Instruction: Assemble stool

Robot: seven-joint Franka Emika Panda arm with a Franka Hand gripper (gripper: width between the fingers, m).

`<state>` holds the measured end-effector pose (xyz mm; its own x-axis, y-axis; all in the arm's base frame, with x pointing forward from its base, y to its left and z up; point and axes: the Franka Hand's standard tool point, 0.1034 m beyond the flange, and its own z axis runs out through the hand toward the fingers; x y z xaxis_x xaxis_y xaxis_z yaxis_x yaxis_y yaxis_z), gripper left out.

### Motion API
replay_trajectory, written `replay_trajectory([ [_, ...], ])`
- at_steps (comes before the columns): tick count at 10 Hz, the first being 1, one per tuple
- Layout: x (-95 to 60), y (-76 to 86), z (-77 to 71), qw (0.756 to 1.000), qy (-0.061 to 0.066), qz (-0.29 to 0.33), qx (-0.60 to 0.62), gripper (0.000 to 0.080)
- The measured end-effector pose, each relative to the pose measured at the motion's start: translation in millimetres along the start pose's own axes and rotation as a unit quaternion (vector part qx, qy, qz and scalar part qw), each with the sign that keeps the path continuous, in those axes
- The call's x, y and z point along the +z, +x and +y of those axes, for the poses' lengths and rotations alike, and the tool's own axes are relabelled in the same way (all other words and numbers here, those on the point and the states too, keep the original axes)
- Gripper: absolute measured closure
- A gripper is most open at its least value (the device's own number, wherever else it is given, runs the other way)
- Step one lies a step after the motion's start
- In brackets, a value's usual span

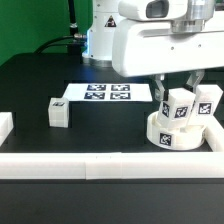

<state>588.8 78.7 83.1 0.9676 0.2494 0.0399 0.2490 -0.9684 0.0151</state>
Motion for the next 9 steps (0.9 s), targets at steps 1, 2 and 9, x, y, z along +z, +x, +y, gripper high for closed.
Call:
replay_trajectory([
  [1, 0.4, -0.1, -3.0, 0.998, 0.005, 0.000, 0.064, 0.0462],
  [2, 0.8, 0.2, -5.9, 0.993, 0.010, 0.000, 0.121, 0.0462],
  [9, 4.6, 7.5, -42.7, 0.861, 0.033, 0.002, 0.507, 0.0462],
])
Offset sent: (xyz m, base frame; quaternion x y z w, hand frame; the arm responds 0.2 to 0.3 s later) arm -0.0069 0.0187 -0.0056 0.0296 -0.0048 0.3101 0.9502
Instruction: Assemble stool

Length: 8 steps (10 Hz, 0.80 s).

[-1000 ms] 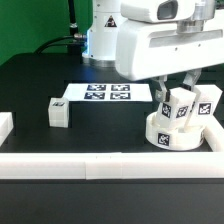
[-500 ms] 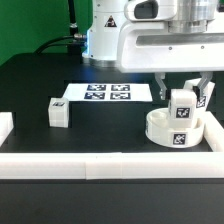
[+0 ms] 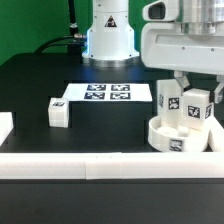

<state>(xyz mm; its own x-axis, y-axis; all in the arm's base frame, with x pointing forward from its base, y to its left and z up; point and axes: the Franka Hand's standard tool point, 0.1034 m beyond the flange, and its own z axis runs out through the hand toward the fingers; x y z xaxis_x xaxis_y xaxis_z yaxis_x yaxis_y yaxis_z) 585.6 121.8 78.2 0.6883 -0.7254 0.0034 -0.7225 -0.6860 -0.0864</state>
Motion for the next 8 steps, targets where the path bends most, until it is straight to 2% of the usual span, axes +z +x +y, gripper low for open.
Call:
replay_trajectory([
  [6, 0.3, 0.8, 0.7, 0.986, 0.003, -0.004, 0.166, 0.0462],
  [8, 1.2, 0.9, 1.7, 0.961, 0.013, -0.009, 0.276, 0.0462],
])
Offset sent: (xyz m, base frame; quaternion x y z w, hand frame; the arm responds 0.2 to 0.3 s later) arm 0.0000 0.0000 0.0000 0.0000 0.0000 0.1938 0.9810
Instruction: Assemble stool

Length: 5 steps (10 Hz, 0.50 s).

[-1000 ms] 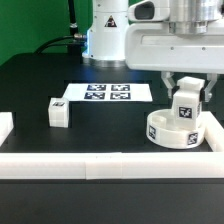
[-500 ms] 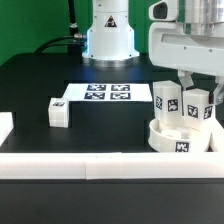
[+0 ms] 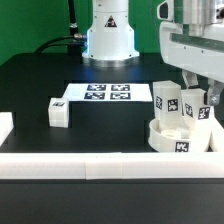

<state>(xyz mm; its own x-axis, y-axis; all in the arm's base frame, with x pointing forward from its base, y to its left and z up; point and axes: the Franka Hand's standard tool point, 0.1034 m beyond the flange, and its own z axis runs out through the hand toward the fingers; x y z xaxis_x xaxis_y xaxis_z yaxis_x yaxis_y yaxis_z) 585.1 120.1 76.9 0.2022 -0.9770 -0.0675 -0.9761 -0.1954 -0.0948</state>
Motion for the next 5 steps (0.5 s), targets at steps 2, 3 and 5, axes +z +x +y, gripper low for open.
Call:
replay_trajectory([
  [2, 0.7, 0.5, -1.5, 0.993, 0.034, -0.005, 0.113, 0.0462],
  [3, 0.9, 1.4, -1.6, 0.986, 0.045, -0.013, 0.162, 0.0462],
  [5, 1.5, 0.7, -1.8, 0.965, 0.054, -0.027, 0.254, 0.0462],
])
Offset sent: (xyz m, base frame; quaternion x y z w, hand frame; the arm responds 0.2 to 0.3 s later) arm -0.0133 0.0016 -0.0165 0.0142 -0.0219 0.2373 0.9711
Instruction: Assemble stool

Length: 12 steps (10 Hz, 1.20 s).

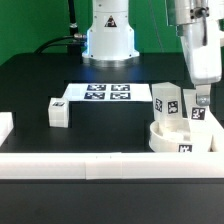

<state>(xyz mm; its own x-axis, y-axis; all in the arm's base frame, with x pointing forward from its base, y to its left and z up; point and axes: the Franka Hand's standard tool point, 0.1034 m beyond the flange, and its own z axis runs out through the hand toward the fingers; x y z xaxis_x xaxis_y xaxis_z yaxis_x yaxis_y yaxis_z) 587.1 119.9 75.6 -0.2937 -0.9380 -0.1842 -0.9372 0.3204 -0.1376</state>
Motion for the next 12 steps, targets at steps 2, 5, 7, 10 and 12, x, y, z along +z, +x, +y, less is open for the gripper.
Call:
replay_trajectory([
  [2, 0.3, -0.1, -1.4, 0.997, 0.006, -0.007, 0.080, 0.0462],
  [5, -1.4, -1.3, -1.5, 0.998, 0.007, -0.010, 0.070, 0.0458],
  [7, -19.5, -7.5, -5.2, 0.999, 0.015, -0.020, 0.027, 0.0168],
  [10, -31.2, -13.5, -9.0, 0.999, 0.024, -0.029, -0.022, 0.0150],
  [12, -29.8, -12.9, -8.5, 0.994, 0.025, -0.026, -0.101, 0.0150],
])
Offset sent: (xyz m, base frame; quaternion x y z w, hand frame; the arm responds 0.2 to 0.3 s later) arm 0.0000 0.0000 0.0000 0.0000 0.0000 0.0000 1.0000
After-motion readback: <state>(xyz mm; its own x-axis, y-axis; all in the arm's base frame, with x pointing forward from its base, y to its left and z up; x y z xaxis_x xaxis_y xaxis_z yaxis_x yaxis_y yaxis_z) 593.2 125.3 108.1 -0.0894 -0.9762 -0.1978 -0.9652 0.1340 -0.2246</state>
